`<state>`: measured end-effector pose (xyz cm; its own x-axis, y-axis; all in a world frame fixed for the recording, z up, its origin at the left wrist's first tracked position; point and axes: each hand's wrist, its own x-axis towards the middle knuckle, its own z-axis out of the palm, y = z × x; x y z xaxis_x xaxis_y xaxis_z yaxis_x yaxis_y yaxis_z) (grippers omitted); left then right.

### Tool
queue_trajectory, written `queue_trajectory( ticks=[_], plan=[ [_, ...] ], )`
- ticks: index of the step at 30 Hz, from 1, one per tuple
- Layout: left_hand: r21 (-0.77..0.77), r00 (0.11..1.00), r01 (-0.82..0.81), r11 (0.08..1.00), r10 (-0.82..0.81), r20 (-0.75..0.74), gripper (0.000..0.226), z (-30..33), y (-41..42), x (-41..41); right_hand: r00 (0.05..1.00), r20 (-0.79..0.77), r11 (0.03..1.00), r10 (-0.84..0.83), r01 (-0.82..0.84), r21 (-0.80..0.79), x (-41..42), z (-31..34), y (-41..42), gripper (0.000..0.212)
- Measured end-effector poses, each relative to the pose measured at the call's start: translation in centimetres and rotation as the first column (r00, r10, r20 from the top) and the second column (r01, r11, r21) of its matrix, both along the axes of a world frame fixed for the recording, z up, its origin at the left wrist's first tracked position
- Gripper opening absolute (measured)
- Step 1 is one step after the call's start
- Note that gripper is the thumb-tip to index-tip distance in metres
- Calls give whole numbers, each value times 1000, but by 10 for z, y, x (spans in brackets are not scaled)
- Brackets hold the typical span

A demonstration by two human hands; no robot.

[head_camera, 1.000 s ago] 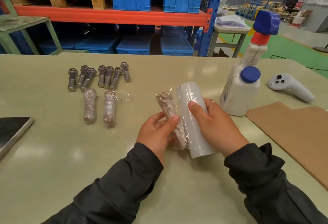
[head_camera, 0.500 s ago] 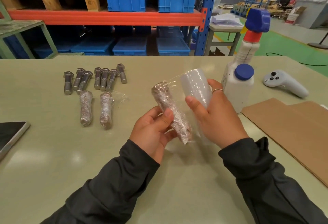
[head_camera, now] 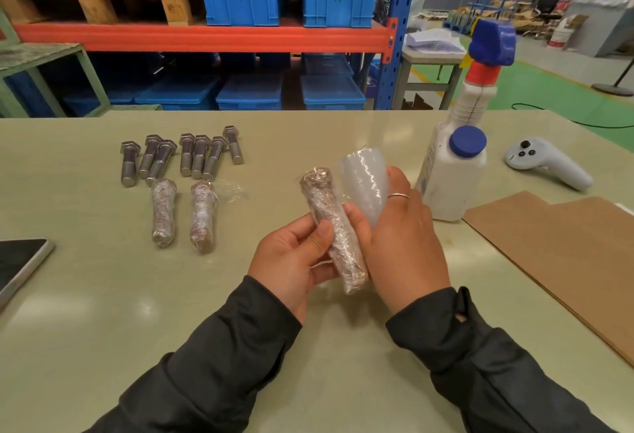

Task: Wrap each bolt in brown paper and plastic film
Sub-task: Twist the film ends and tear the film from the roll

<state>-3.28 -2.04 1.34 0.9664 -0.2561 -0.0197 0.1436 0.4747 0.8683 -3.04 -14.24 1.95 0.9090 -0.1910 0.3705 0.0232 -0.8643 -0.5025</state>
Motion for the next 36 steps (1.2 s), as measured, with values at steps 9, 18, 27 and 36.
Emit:
queue_trajectory(
  ticks=[9,18,27,36],
  plan=[
    [-23,996,61,998,-63,-56,28,3,3,0,999,29,997,-34,36,-73,-3,-3,4,72],
    [43,1000,-14,999,14,-8,31,-3,-4,-2,998,41,998,48,-50,40,-13,-2,13,73],
    [8,995,29,1000,-28,-94,37,0,7,3,924,-187,630,333,-70,773,-1,8,-19,65],
    [-25,993,82,996,-84,-78,42,1,10,4,914,-131,578,383,-126,807,-3,9,-15,80]
  ],
)
